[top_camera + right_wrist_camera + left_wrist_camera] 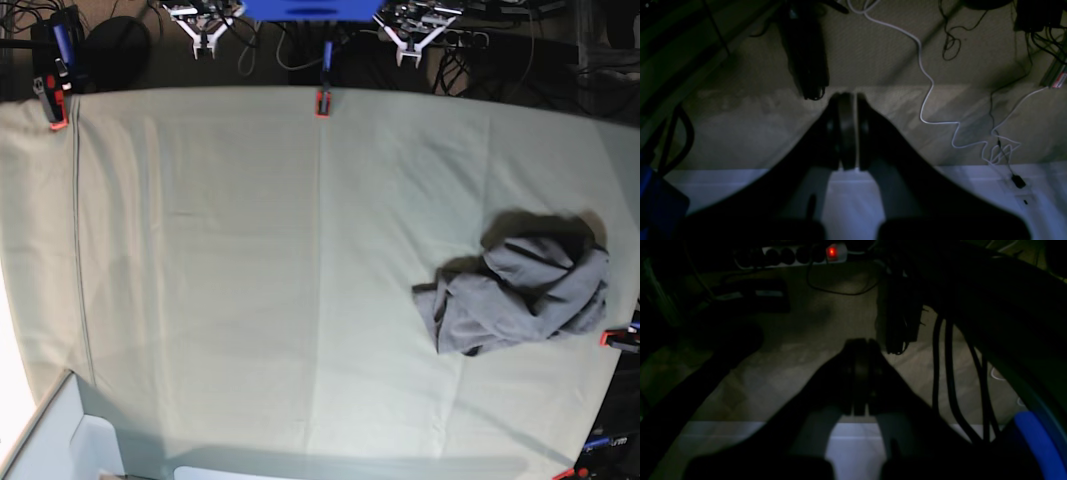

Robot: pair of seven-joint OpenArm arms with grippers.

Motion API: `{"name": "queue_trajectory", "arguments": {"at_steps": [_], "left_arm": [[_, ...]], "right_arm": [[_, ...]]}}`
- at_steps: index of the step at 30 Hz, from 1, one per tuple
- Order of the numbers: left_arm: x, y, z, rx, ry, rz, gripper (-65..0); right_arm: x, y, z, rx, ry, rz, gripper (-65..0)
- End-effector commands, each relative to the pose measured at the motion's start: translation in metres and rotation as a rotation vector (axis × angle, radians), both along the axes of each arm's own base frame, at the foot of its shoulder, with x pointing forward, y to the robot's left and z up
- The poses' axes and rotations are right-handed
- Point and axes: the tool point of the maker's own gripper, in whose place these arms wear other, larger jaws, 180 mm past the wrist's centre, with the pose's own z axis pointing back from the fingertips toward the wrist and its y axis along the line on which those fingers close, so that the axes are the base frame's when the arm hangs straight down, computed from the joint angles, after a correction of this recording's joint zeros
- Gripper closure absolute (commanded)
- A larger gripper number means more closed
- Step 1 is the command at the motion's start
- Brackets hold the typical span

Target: Layout the t-shirt on the table in an organized manner, then fold the t-shirt properly

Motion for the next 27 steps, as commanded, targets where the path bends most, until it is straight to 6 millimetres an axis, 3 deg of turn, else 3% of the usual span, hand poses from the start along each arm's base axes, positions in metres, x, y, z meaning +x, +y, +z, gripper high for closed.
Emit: {"name": "queue_trajectory", "arguments": {"at_steps": [1, 19, 27], "left_arm": [[-0.001, 0.000, 0.000, 0.003, 0.002, -0.009, 0.0], [-0.003, 0.002, 0.000, 0.006, 0.004, -0.006, 0.0], [-0.050, 0.013, 0.000, 0.021, 0.064, 0.005, 0.0]], "right_arm": [[0.001, 0.005, 0.000, 0.021, 0.000, 0.003, 0.0], [-0.003, 0.006, 0.000, 0.023, 0.006, 0.003, 0.0], [-0.028, 0.004, 0.007, 0.017, -0.021, 0.006, 0.0]]}}
